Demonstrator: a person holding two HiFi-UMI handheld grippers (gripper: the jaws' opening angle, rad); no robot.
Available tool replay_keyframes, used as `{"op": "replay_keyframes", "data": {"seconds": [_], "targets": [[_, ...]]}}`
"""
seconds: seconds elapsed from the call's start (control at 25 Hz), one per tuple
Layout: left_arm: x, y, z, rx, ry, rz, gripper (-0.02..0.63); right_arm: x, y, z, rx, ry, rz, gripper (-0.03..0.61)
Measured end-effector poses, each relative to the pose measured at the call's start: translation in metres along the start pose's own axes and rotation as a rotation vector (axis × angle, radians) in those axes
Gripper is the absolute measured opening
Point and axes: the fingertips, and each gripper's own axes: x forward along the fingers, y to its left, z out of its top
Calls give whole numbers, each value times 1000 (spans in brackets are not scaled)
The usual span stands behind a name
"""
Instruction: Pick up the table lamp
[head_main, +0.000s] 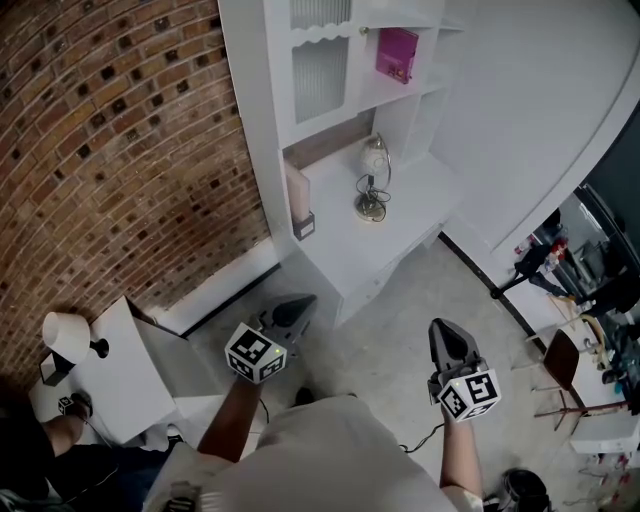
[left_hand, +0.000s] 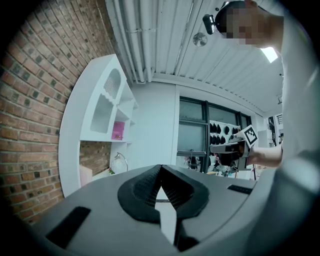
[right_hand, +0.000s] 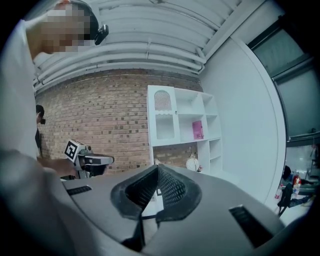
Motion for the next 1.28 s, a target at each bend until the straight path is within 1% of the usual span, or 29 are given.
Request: {"op": "replay_keyframes", "data": {"seconds": [0.28,0.36,0.6,0.84,0.92,1.0,1.28], "targets": [[-6,4,1,-17,-19,-23,17,8,8,-1,-10,0,-22,12],[-8,7,1,-19,-18,-29,23,10,10,-2,-9,3,-30,24],[-16,23,-5,-42,-14,-32,73,17,19,-6,2,11,-60,63],[-25,38,-12,-63,-6,-51,145,23,33,-12,13,21,-89,120],[-30,42,-15,-74,-7,-58,154,25,39,-14,12,26,-94,138],[-35,46,-17,-87,-10,-66,164,28,44,-16,12,29,-97,138],[-45,54,-28,-108,6,-85,164,37,60,-20,14,57,-97,137]]}}
